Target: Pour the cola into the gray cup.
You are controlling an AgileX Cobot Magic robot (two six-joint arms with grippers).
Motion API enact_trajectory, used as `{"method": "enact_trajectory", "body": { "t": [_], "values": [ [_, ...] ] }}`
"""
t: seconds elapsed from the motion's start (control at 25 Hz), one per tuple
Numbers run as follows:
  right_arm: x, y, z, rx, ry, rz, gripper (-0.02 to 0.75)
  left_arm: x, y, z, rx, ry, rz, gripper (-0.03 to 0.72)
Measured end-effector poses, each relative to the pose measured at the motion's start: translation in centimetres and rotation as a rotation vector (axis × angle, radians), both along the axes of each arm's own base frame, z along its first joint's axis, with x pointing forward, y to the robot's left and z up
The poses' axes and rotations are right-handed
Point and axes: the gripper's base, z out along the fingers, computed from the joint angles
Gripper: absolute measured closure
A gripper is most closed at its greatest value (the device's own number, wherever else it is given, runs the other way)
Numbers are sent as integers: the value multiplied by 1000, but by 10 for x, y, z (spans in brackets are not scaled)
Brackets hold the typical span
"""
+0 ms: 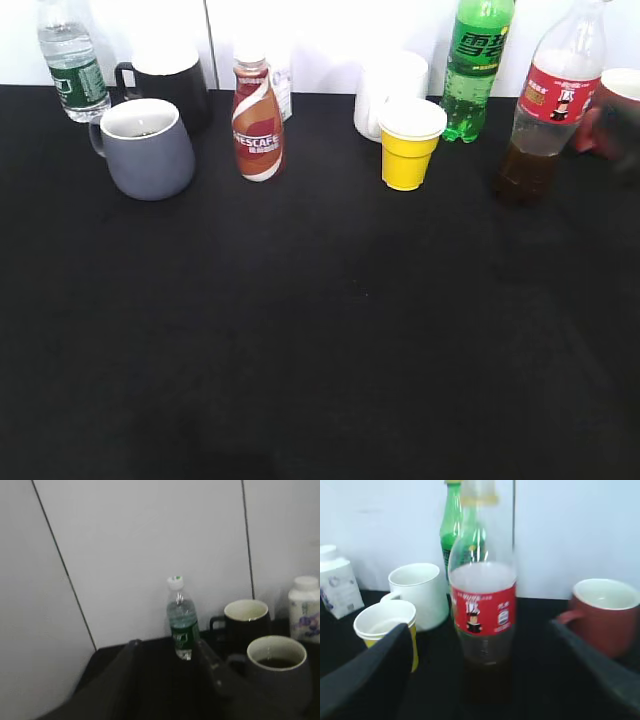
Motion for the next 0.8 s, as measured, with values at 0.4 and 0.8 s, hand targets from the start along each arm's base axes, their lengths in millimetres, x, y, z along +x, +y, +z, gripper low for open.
{"method": "enact_trajectory", "body": {
  "t": [0.4,0.8],
  "values": [
    [-206,-35,92,-139,100,-51,146,-122,-8,28,-142,287,-22,456],
    [-220,-30,58,-137,273,32,147,-134,-9,-20,-121,501,-30,461]
  ]
}}
